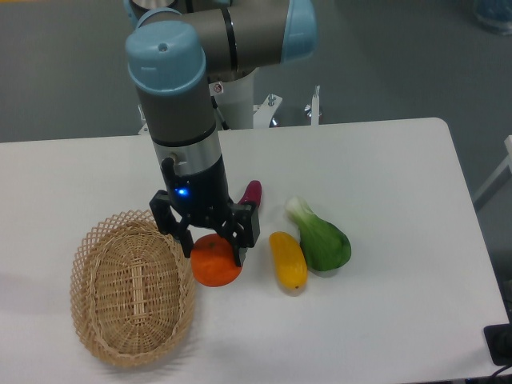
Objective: Place the orange in the basket
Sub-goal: 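Close the gripper on the orange and lift it off the table, then carry the held orange over the wicker basket and lower it inside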
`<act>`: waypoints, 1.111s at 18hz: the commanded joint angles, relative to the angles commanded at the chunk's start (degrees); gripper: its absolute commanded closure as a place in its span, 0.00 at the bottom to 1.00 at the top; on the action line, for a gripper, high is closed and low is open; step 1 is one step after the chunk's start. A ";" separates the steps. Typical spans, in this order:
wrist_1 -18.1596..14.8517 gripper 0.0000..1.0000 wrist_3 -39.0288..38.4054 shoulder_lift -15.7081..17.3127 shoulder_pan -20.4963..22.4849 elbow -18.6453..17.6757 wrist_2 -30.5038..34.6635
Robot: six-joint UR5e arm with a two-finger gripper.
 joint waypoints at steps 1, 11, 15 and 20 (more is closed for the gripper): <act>0.00 0.18 -0.09 -0.09 0.00 0.09 0.09; 0.17 0.18 -9.28 -3.85 -3.51 0.61 0.18; 6.31 0.18 -16.95 -5.97 -6.93 -0.43 0.35; 6.77 0.18 -19.60 -9.14 -10.98 -2.20 -0.08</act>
